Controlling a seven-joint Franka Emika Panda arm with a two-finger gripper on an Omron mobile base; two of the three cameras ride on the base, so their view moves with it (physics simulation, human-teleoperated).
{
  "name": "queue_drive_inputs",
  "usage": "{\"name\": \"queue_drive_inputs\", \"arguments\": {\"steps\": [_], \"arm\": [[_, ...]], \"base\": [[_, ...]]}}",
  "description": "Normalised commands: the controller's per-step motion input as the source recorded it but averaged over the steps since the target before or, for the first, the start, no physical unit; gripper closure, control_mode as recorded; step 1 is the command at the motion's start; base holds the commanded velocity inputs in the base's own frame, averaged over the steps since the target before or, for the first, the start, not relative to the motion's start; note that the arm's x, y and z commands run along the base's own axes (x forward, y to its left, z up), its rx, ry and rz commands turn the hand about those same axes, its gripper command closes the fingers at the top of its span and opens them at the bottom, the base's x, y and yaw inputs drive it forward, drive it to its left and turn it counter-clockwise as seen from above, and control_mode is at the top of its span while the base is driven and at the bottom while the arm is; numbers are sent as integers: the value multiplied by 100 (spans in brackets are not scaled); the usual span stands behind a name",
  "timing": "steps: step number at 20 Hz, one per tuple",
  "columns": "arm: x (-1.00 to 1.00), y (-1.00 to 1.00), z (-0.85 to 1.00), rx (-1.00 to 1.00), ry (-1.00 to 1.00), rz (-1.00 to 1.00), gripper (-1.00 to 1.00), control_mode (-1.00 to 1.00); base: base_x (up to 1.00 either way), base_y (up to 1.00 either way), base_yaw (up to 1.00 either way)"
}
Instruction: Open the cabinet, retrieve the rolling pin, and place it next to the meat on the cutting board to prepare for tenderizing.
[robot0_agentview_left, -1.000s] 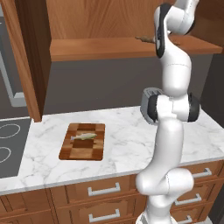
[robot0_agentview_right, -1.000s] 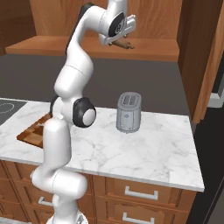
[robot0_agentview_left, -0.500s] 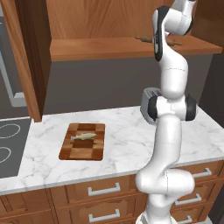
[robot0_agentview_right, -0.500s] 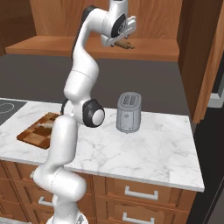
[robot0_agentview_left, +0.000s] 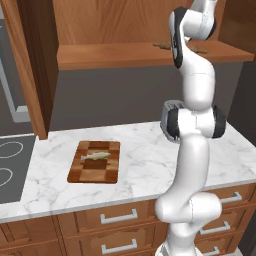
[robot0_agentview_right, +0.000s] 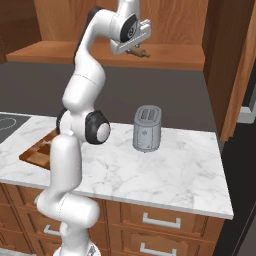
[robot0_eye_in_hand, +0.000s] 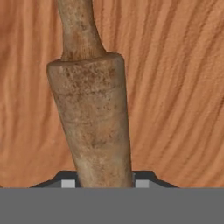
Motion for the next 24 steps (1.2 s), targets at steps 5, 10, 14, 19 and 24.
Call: {"name": "queue_drive_inputs", "arguments": {"steps": [5,10,14,19,24], "arm": [[-11,0,-7,0,0,0,100,-100],[-29,-6,-2,0,0,0,100,-100],[-40,-15,8,0,3,0,100,-100],[-49,-10,13,1,3,0,100,-100],[-89,-3,15,7,0,-1,100,-100]], "base": [[0,0,0],[0,0,0],[0,0,0],[0,0,0],[0,0,0]]}}
